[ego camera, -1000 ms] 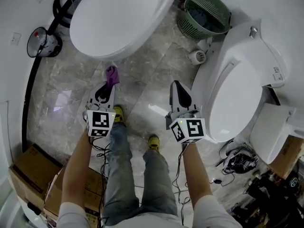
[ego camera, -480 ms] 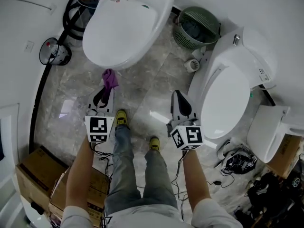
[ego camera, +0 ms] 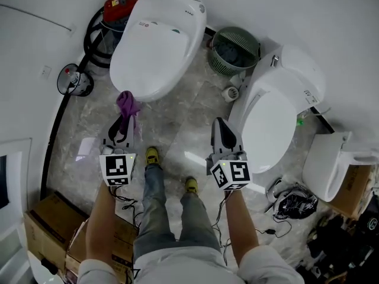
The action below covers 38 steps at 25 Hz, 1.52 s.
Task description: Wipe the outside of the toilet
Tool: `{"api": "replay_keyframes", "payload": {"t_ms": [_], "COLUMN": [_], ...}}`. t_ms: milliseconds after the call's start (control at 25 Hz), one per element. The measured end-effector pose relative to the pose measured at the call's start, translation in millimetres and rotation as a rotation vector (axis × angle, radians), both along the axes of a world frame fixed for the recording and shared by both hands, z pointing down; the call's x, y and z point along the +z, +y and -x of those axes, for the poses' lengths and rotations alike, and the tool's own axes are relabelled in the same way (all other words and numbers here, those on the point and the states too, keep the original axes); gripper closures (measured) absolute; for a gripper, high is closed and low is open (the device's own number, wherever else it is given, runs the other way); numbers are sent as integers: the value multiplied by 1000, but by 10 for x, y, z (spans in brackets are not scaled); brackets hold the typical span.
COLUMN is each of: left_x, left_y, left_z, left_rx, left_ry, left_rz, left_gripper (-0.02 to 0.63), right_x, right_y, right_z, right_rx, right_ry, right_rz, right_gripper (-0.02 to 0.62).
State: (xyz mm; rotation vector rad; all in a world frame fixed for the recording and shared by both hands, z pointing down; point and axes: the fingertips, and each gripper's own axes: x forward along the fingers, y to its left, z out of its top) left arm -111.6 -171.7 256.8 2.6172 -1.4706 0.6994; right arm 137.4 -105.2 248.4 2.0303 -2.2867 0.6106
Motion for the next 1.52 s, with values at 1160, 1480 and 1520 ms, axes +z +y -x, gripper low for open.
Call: {"api": "replay_keyframes", "payload": {"t_ms": [1160,1480,1520], "left_x": [-2270,-2766,-2825], "left_y": [94,160,166], "left_z": [52,57,52], "left_rx": [17,7,9], "left_ry": [50,139,142], "left_rz": [-176,-183,-190], "left_gripper": [537,537,537], "right_x": [-2173,-2573,-2625], "right_y": [394,479,487], "right_z": [-405,-462,-476], "right_rx": [103,119,121], "right_ry": [46,75,80], "right_rz": [-131,-172,-176], "right_gripper": [588,588,588]}}
